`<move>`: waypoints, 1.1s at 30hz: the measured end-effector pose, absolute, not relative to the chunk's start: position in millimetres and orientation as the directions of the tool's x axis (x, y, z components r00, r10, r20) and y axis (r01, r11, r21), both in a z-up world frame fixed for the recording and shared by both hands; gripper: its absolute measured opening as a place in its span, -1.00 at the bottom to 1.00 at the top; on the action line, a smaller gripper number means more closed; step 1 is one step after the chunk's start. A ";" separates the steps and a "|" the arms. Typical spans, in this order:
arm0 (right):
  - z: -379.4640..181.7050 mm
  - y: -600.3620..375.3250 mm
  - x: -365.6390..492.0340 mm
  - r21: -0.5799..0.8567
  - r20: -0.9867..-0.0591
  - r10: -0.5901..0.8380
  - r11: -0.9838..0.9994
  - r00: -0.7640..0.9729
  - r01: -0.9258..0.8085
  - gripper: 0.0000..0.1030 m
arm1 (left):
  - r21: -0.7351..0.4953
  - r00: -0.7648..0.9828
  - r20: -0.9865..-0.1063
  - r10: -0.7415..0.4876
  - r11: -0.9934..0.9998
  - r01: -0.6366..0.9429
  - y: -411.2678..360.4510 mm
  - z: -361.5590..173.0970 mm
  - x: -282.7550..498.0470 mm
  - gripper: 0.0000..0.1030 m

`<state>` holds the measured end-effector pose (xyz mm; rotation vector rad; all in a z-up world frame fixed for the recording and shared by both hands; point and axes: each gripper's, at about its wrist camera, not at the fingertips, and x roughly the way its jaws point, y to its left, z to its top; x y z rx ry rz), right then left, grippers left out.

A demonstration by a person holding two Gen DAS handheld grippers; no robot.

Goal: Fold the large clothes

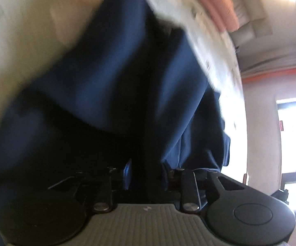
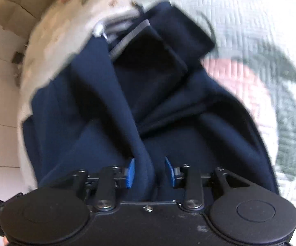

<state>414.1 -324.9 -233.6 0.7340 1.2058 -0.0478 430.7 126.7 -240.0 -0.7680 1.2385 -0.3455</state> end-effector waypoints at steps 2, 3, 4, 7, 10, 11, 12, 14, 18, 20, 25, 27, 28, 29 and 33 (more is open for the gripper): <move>-204.9 -320.4 414.1 0.501 -0.834 0.337 0.795 0.438 0.342 -0.21 | -0.654 0.365 -0.732 -0.576 0.745 -0.136 137.4 -214.6 428.8 -0.39; -192.6 -311.6 415.9 0.516 -0.814 0.355 0.806 0.460 0.291 -0.21 | -0.653 0.386 -0.723 -0.573 0.749 -0.112 137.9 -202.2 430.5 -0.39; -181.1 -299.9 421.7 0.532 -0.791 0.380 0.814 0.480 0.233 -0.21 | -0.667 0.405 -0.700 -0.588 0.741 -0.075 133.9 -190.7 434.1 -0.39; -168.0 -258.8 431.7 0.562 -0.727 0.456 0.825 0.513 0.063 -0.21 | -0.729 0.404 -0.613 -0.679 0.683 0.042 102.8 -178.2 448.7 -0.39; -188.0 -213.4 438.0 0.498 -0.761 0.448 0.867 0.470 -0.020 -0.21 | -0.687 0.304 -0.664 -0.683 0.718 0.112 60.4 -198.2 454.3 -0.42; -198.6 -203.1 430.5 0.483 -0.776 0.448 0.875 0.443 -0.039 -0.21 | -0.655 0.277 -0.701 -0.657 0.747 0.112 52.8 -209.5 455.6 -0.44; -209.3 -195.7 424.9 0.468 -0.798 0.448 0.882 0.404 -0.053 -0.21 | -0.617 0.244 -0.746 -0.620 0.781 0.098 48.2 -223.5 452.9 -0.52; -225.3 -189.4 409.6 0.438 -0.840 0.433 0.897 0.328 -0.062 -0.21 | -0.581 0.214 -0.784 -0.583 0.810 0.076 53.2 -241.8 441.4 -0.63; -253.3 -201.1 374.4 0.413 -0.879 0.413 0.909 0.237 -0.050 -0.48 | -0.634 0.225 -0.760 -0.610 0.772 -0.048 88.6 -254.0 421.0 -0.80; -247.4 -206.6 369.6 0.410 -0.888 0.414 0.910 0.199 -0.062 -0.45 | -0.619 0.233 -0.771 -0.593 0.783 -0.055 100.4 -248.2 412.2 -0.82; -190.3 -225.5 396.1 0.406 -0.846 0.404 0.911 0.348 -0.070 -0.36 | -0.675 0.268 -0.706 -0.655 0.737 0.025 88.4 -210.7 431.0 -0.75; -171.8 -227.2 421.0 0.367 -0.810 0.366 0.926 0.459 -0.090 -0.36 | -0.677 0.323 -0.678 -0.661 0.732 0.075 75.4 -193.0 460.3 -0.74; -167.1 -227.3 435.3 0.337 -0.791 0.335 0.937 0.513 -0.093 -0.36 | -0.668 0.350 -0.668 -0.656 0.737 0.106 78.6 -191.0 486.1 -0.71; -165.6 -225.4 452.7 0.299 -0.772 0.293 0.950 0.564 -0.085 -0.35 | -0.649 0.375 -0.668 -0.642 0.750 0.127 69.0 -188.0 503.5 -0.70; -187.4 -228.3 526.0 0.230 -0.746 0.184 0.973 0.640 -0.011 -0.35 | -0.591 0.411 -0.678 -0.609 0.785 0.188 34.5 -204.8 557.4 -0.67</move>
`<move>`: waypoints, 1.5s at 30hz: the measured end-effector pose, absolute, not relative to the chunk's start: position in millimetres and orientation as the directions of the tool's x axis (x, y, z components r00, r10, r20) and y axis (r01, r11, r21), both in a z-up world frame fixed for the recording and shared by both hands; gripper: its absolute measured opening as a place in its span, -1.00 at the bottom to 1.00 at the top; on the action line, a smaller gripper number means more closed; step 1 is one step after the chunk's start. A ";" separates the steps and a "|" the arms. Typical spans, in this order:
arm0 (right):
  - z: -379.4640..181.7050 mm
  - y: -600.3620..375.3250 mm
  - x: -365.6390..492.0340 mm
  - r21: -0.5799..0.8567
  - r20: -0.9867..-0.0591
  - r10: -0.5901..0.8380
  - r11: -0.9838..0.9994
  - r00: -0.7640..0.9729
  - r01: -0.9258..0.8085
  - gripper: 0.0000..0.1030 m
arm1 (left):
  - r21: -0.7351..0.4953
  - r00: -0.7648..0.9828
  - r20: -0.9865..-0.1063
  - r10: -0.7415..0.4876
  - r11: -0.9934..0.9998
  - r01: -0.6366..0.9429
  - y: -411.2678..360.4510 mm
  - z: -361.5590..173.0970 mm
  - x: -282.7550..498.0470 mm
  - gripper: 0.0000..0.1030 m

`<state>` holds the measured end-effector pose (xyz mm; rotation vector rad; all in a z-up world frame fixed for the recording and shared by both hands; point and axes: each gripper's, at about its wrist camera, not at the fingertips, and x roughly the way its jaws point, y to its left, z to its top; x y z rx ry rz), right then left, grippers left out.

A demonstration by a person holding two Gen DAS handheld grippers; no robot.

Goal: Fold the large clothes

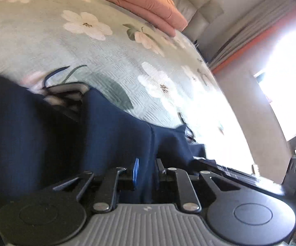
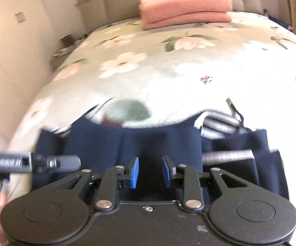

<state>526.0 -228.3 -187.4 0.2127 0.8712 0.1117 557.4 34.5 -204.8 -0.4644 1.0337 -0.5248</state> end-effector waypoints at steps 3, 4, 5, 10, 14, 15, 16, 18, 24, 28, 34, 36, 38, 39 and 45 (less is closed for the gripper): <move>-228.2 -227.2 559.9 0.203 -0.826 0.130 0.976 0.548 0.075 -0.53 | -0.482 0.390 -0.771 -0.503 0.862 0.159 18.5 -238.6 584.8 -0.89; -238.9 -234.0 566.0 0.169 -0.845 0.093 0.981 0.527 0.098 -0.78 | -0.441 0.404 -0.794 -0.455 0.888 0.131 23.3 -245.5 589.3 -0.93; -241.3 -242.7 564.3 0.177 -0.830 0.085 0.977 0.551 0.115 -1.00 | -0.470 0.410 -0.780 -0.473 0.875 0.115 52.7 -246.3 581.1 -0.93; -229.3 -284.7 539.0 0.286 -0.834 0.137 0.936 0.534 0.207 -0.86 | -0.566 0.425 -0.740 -0.522 0.824 0.027 90.1 -243.9 570.9 -0.92; -201.0 -271.4 481.7 0.380 -0.813 0.264 0.916 0.519 0.130 -0.58 | -0.643 0.403 -0.689 -0.603 0.765 0.045 115.9 -220.8 510.8 -0.69; -195.2 -261.8 461.9 0.399 -0.808 0.297 0.911 0.509 0.101 -0.58 | -0.674 0.403 -0.662 -0.632 0.737 0.050 115.3 -215.6 492.9 -0.69; -193.8 -247.8 447.5 0.415 -0.804 0.328 0.907 0.496 0.072 -0.58 | -0.700 0.405 -0.633 -0.659 0.711 0.063 115.5 -212.0 478.3 -0.69; -195.6 -217.4 415.1 0.414 -0.810 0.370 0.910 0.454 -0.003 -0.59 | -0.732 0.395 -0.595 -0.700 0.674 0.093 119.0 -200.1 439.5 -0.68; -222.4 -199.1 352.5 0.251 -0.890 0.241 0.968 0.387 -0.026 -0.70 | -0.570 0.205 -0.784 -0.586 0.810 0.138 80.3 -243.9 397.4 -0.63; -201.9 -224.6 329.1 0.309 -0.879 0.278 0.951 0.388 0.017 -0.49 | -0.638 0.265 -0.739 -0.620 0.770 0.023 120.2 -232.7 375.0 -0.64; -183.0 -267.3 269.4 0.297 -0.896 0.224 0.944 0.383 0.143 -0.35 | -0.592 0.276 -0.785 -0.555 0.803 -0.069 173.2 -200.5 309.6 -0.63; -182.4 -280.9 249.4 0.288 -0.907 0.202 0.937 0.370 0.195 -0.14 | -0.559 0.269 -0.813 -0.516 0.821 -0.116 189.1 -198.9 291.3 -0.57; -183.3 -292.3 228.6 0.254 -0.922 0.161 0.938 0.351 0.236 0.45 | -0.533 0.245 -0.837 -0.489 0.829 -0.169 205.9 -199.2 270.6 -0.39; -182.5 -296.6 217.4 0.237 -0.930 0.141 0.937 0.341 0.258 0.50 | -0.515 0.223 -0.853 -0.473 0.833 -0.204 212.3 -201.6 262.3 -0.10; -194.4 -326.6 174.6 0.204 -0.963 0.125 0.919 0.240 0.338 0.56 | -0.450 0.126 -0.893 -0.432 0.844 -0.291 231.5 -212.3 220.3 0.32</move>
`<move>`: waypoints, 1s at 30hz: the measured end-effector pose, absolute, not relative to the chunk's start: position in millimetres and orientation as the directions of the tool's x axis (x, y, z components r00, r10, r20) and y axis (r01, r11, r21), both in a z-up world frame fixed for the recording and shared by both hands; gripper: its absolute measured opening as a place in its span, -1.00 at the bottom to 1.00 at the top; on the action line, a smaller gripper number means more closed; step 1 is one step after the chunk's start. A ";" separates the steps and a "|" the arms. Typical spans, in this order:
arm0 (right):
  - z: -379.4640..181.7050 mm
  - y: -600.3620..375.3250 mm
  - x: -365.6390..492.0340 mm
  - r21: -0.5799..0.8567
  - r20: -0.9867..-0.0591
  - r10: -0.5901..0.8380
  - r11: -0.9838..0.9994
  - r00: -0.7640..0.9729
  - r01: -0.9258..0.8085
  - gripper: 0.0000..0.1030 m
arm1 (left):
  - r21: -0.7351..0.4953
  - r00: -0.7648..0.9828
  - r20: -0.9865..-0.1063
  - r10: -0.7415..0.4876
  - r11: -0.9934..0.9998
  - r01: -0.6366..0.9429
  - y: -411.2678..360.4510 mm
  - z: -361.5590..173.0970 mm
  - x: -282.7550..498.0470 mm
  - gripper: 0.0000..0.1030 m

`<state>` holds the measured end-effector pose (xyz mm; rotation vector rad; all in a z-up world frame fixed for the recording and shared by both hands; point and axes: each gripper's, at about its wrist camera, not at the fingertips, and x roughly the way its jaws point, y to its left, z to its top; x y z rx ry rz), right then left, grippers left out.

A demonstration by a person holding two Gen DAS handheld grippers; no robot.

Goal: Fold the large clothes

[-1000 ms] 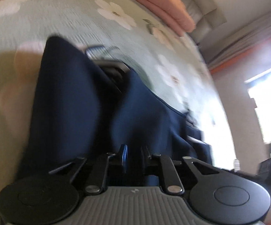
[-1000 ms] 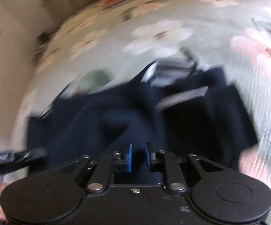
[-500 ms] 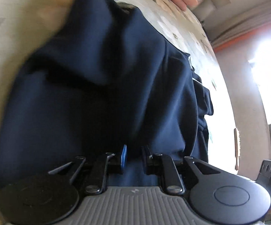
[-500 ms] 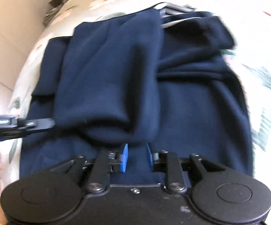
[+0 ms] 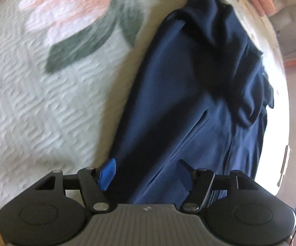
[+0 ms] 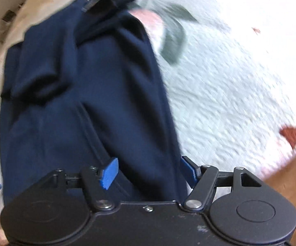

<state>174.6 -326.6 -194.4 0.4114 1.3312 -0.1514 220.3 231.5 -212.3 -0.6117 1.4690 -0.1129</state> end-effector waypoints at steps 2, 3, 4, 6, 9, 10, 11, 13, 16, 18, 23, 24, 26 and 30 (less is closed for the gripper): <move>-202.6 -331.4 164.8 0.196 -0.970 0.130 0.917 0.205 0.347 0.56 | -0.423 0.101 -0.905 -0.413 0.852 -0.309 235.5 -218.3 210.7 0.32; -207.6 -332.8 160.0 0.195 -0.973 0.136 0.916 0.186 0.349 0.56 | -0.417 0.088 -0.907 -0.411 0.853 -0.315 237.4 -221.3 205.9 0.32; -212.6 -333.8 155.8 0.197 -0.975 0.146 0.915 0.167 0.351 0.56 | -0.411 0.070 -0.908 -0.412 0.852 -0.323 238.5 -225.3 200.8 0.32; -223.1 -333.1 145.6 0.198 -0.979 0.163 0.912 0.126 0.358 0.56 | -0.418 0.028 -0.900 -0.434 0.845 -0.334 238.2 -234.2 191.5 0.33; -235.4 -334.9 130.3 0.216 -0.976 0.198 0.900 0.085 0.380 0.56 | -0.427 -0.028 -0.886 -0.464 0.836 -0.345 233.3 -245.6 177.7 0.36; -240.2 -335.5 126.0 0.223 -0.975 0.212 0.895 0.071 0.387 0.56 | -0.432 -0.042 -0.880 -0.473 0.834 -0.344 230.8 -248.6 173.5 0.37; -243.5 -335.5 121.1 0.227 -0.973 0.222 0.891 0.058 0.393 0.56 | -0.431 -0.050 -0.879 -0.475 0.834 -0.343 224.1 -252.7 167.8 0.38; -249.5 -335.0 118.1 0.245 -0.968 0.245 0.886 0.052 0.393 0.57 | -0.440 -0.054 -0.873 -0.485 0.830 -0.344 219.7 -257.4 163.6 0.42; -257.5 -334.2 117.9 0.273 -0.959 0.278 0.876 0.047 0.398 0.57 | -0.459 -0.041 -0.864 -0.502 0.817 -0.349 210.6 -263.3 162.4 0.54; -260.9 -337.3 115.7 0.311 -0.945 0.323 0.852 0.045 0.422 0.55 | -0.451 -0.041 -0.870 -0.492 0.827 -0.335 203.9 -265.4 163.4 0.50; -264.4 -337.8 114.6 0.382 -0.915 0.399 0.813 0.056 0.439 -0.50 | -0.412 -0.051 -0.894 -0.445 0.862 -0.295 198.7 -267.0 163.9 -0.43; -261.1 -335.2 115.0 0.388 -0.915 0.396 0.819 0.072 0.422 -0.66 | -0.425 -0.046 -0.888 -0.458 0.854 -0.302 205.7 -265.8 161.4 -0.70; -253.0 -332.2 112.6 0.395 -0.915 0.392 0.830 0.091 0.393 -0.79 | -0.448 -0.031 -0.875 -0.483 0.834 -0.322 212.7 -264.8 161.3 -0.73; -219.2 -334.7 116.9 0.418 -0.909 0.386 0.834 0.158 0.361 -0.82 | -0.504 0.017 -0.854 -0.521 0.817 -0.281 212.4 -242.6 171.1 -0.76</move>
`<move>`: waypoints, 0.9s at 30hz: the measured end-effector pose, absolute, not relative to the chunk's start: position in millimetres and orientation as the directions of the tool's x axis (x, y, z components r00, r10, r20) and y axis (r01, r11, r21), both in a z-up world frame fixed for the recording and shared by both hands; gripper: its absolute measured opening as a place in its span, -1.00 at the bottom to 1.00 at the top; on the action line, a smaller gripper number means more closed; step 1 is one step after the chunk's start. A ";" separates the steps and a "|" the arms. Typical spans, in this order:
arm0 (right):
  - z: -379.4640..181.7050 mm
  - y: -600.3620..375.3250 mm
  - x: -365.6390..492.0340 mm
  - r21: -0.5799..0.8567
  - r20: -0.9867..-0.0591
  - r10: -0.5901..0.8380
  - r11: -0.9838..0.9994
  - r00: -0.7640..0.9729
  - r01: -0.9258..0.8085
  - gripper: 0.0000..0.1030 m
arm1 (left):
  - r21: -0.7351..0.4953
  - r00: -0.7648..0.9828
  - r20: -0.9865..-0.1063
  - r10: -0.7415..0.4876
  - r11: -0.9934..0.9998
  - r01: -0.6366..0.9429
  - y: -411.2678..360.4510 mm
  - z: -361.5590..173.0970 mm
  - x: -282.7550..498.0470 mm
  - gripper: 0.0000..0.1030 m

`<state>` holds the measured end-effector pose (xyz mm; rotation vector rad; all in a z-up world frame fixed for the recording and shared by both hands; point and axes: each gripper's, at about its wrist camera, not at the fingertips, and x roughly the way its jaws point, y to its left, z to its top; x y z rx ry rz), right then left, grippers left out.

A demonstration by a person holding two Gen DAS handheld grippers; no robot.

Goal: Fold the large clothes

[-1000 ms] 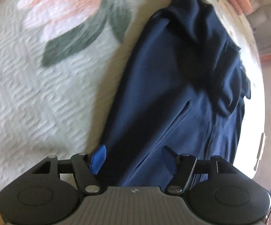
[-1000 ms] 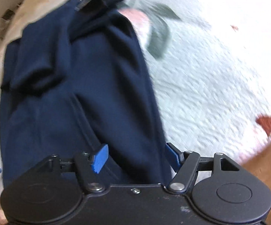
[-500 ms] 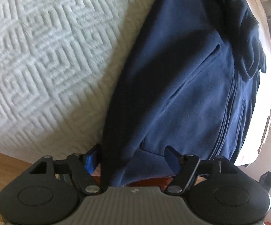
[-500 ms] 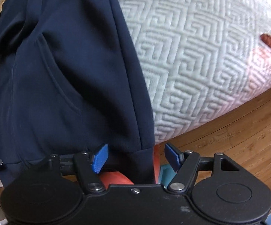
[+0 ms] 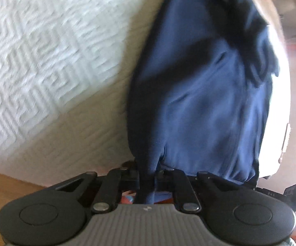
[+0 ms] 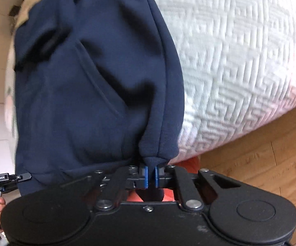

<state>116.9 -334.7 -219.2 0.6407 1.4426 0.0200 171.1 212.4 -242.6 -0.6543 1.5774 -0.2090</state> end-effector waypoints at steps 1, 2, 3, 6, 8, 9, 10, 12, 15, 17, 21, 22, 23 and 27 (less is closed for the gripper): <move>-208.7 -337.0 120.8 0.424 -0.905 0.383 0.832 0.182 0.357 -0.82 | -0.526 0.039 -0.843 -0.537 0.806 -0.272 213.6 -235.3 176.0 -0.76; -200.4 -344.7 125.2 0.438 -0.898 0.387 0.828 0.209 0.349 -0.82 | -0.550 0.068 -0.830 -0.554 0.791 -0.267 213.9 -226.6 182.4 -0.76; -188.9 -346.6 133.0 0.456 -0.888 0.394 0.826 0.239 0.332 -0.83 | -0.573 0.101 -0.816 -0.569 0.776 -0.262 214.6 -219.7 191.5 -0.76; -163.5 -349.5 163.3 0.498 -0.852 0.403 0.821 0.334 0.279 -0.83 | -0.629 0.208 -0.777 -0.594 0.742 -0.232 215.4 -194.5 224.6 -0.76; -152.8 -350.7 187.3 0.511 -0.829 0.396 0.824 0.395 0.245 -0.83 | -0.661 0.282 -0.746 -0.604 0.723 -0.201 214.9 -181.2 250.3 -0.76; -148.4 -353.2 203.9 0.516 -0.815 0.391 0.825 0.427 0.229 -0.83 | -0.670 0.310 -0.734 -0.604 0.718 -0.187 213.4 -176.9 260.6 -0.76; -148.0 -351.0 218.0 0.515 -0.808 0.380 0.827 0.450 0.226 -0.83 | -0.677 0.340 -0.722 -0.603 0.717 -0.166 211.8 -171.8 274.4 -0.76; -146.4 -358.4 252.0 0.512 -0.788 0.354 0.830 0.504 0.219 -0.83 | -0.686 0.388 -0.700 -0.600 0.715 -0.132 206.7 -167.1 304.8 -0.75; -152.1 -373.2 294.5 0.488 -0.788 0.274 0.824 0.552 0.288 -0.64 | -0.698 0.438 -0.673 -0.596 0.708 -0.109 203.2 -165.3 350.5 -0.67; -147.5 -386.8 299.8 0.498 -0.769 0.238 0.805 0.593 0.323 -0.51 | -0.689 0.479 -0.665 -0.573 0.718 -0.098 204.6 -159.0 370.2 -0.55; -141.4 -396.1 302.9 0.422 -0.784 0.177 0.855 0.596 0.301 -0.15 | -0.647 0.539 -0.667 -0.515 0.759 -0.076 217.9 -143.5 379.0 -0.22; -142.0 -397.2 305.3 0.402 -0.795 0.174 0.868 0.582 0.290 -0.15 | -0.626 0.535 -0.681 -0.499 0.777 -0.072 218.0 -143.3 381.5 -0.18; -144.1 -393.3 309.8 0.388 -0.805 0.176 0.878 0.566 0.279 -0.15 | -0.614 0.524 -0.691 -0.497 0.786 -0.065 217.1 -143.4 383.7 -0.18; -157.4 -375.7 327.3 0.347 -0.829 0.216 0.922 0.516 0.173 0.01 | -0.556 0.456 -0.738 -0.497 0.831 0.007 202.4 -152.3 395.1 -0.11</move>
